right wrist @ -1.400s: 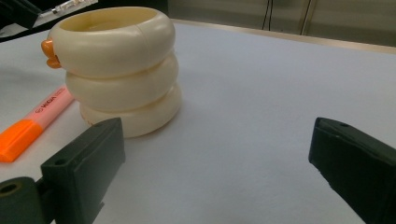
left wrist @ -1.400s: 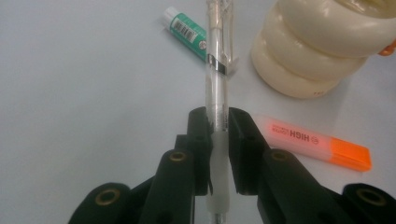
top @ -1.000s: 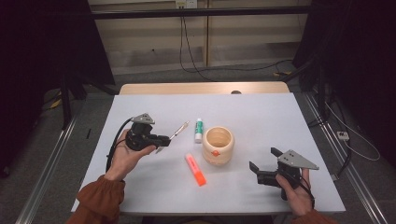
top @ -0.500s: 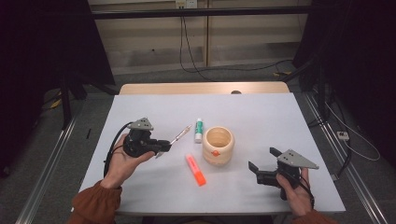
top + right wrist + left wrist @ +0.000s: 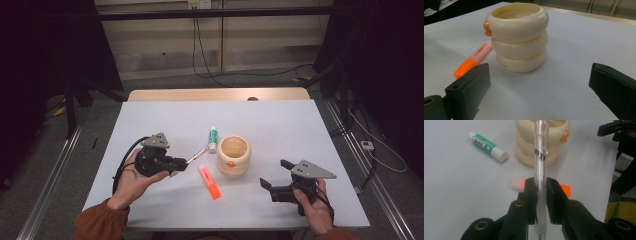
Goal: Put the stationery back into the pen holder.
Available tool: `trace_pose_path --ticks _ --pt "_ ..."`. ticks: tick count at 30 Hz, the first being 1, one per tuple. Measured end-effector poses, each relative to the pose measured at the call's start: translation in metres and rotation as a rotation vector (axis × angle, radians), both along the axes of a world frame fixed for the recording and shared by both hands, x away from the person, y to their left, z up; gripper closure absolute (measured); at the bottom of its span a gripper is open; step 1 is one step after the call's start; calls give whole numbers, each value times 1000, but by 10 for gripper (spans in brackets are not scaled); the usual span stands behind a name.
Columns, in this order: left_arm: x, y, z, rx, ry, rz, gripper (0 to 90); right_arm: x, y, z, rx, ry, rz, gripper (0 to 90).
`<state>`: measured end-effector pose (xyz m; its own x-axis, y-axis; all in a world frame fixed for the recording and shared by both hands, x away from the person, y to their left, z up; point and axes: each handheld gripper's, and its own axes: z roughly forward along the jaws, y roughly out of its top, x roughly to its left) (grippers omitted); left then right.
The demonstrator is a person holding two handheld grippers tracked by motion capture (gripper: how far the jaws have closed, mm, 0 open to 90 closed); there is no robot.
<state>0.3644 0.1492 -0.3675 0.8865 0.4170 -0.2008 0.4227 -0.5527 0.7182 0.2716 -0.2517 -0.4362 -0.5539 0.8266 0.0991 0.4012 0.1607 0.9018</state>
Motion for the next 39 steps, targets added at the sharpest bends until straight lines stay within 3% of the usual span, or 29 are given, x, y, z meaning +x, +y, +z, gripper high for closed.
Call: trace_pose_path --ticks 9,17,28,34,39 --pt "-9 -16 4 19 3 -68 799 -2 8 7 -19 64 115 36" --pt "-16 -33 7 44 22 -131 799 -3 15 13 -90 107 195 38" --pt "-17 -52 6 88 52 -202 799 -6 22 16 -133 96 228 46" --pt "-21 -67 9 109 48 -239 799 -4 28 19 -140 128 274 52" --pt "-23 -79 3 145 58 -260 799 -3 28 18 -162 154 285 74"
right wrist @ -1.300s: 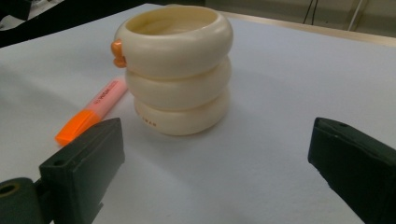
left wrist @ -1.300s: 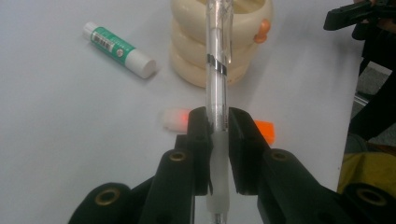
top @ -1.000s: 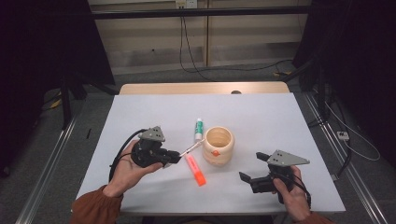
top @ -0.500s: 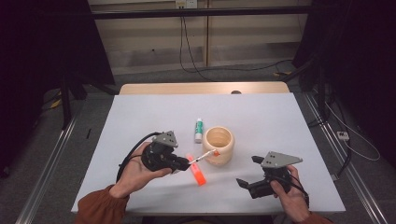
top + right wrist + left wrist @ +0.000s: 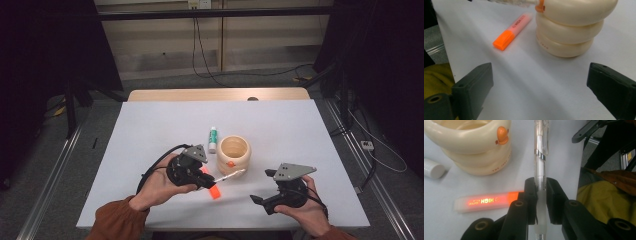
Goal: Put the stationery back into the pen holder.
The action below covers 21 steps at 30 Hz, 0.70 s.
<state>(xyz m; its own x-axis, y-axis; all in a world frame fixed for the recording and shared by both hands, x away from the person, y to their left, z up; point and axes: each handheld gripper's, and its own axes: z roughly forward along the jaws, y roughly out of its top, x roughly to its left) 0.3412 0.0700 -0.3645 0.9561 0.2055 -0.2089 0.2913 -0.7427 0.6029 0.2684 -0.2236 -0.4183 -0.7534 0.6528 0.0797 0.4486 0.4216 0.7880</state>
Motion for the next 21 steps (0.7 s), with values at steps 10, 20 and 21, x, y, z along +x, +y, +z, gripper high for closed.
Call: trace_pose_path --ticks 10,20,21 --pt "1 -18 -5 45 14 -54 799 0 7 1 -71 5 64 109" --pt "-1 -30 -9 80 23 -76 799 3 14 1 -129 -46 105 151" --pt "-1 -31 -9 86 28 -83 799 3 15 1 -138 -48 114 160"
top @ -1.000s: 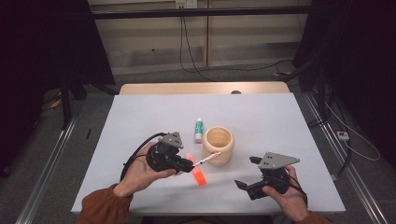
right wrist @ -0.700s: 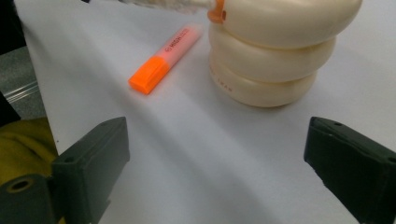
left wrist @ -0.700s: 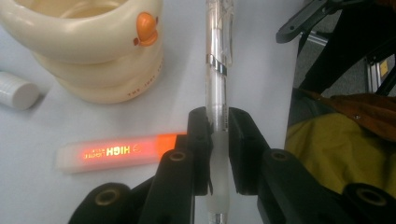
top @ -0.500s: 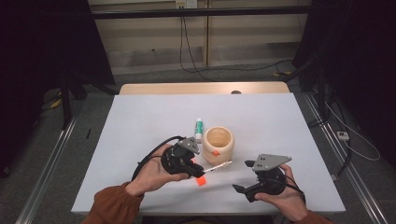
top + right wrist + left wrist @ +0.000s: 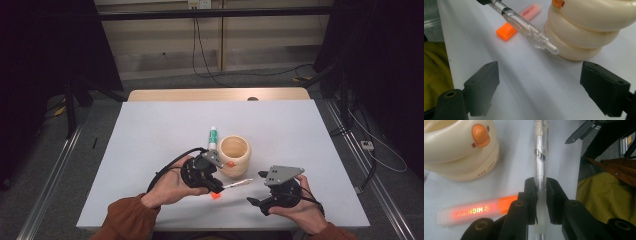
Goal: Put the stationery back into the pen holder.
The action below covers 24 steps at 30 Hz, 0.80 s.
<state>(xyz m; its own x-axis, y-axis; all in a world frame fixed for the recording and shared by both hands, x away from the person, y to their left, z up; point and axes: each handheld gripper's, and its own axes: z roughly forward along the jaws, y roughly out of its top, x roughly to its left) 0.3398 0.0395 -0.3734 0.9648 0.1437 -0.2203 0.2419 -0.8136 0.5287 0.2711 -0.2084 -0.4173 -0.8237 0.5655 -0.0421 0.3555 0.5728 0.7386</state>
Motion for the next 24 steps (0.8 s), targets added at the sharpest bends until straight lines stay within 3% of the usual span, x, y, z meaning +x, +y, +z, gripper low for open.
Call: trace_pose_path --ticks 3,17,24 --pt "1 -2 -2 7 0 -1 799 1 6 -1 -52 -38 26 184" --pt "8 -10 -11 62 31 -21 799 6 17 -1 -86 -88 87 291" --pt "8 -20 -11 60 43 -32 799 5 27 -2 -126 -98 141 383"
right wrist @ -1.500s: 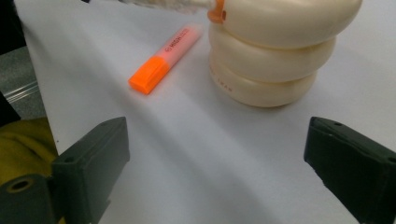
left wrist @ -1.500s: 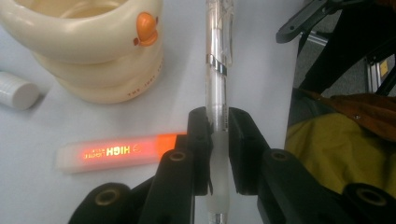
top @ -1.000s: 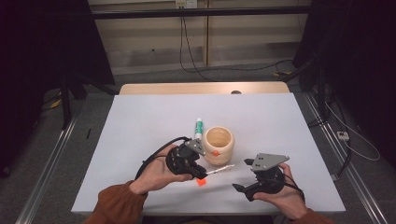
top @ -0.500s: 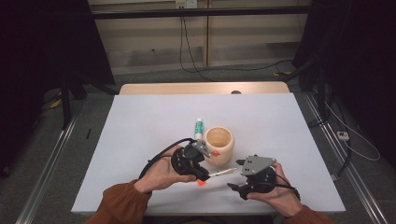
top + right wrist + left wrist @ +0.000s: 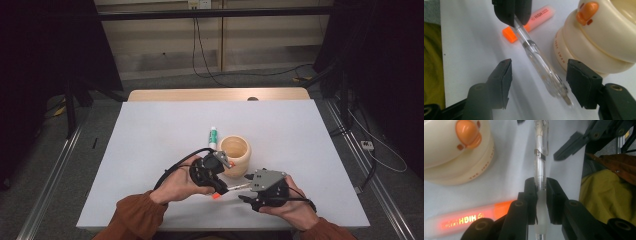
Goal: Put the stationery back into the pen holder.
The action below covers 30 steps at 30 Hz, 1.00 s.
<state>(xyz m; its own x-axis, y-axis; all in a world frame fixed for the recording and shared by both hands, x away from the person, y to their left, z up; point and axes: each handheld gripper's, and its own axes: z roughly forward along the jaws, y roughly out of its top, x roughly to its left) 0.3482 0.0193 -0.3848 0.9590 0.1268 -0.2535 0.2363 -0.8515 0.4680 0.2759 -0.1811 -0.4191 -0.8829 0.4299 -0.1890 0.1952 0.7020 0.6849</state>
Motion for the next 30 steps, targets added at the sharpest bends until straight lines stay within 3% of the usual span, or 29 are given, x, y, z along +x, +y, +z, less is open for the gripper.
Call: trace_pose_path --ticks 12,18,30 --pt "1 -10 -3 15 15 -14 799 2 17 -4 -54 -29 76 589" --pt "2 -12 -6 10 23 -11 799 3 18 -5 -60 -43 82 690" --pt "3 -12 -4 -38 23 -14 799 -1 17 -5 -78 -71 125 775"
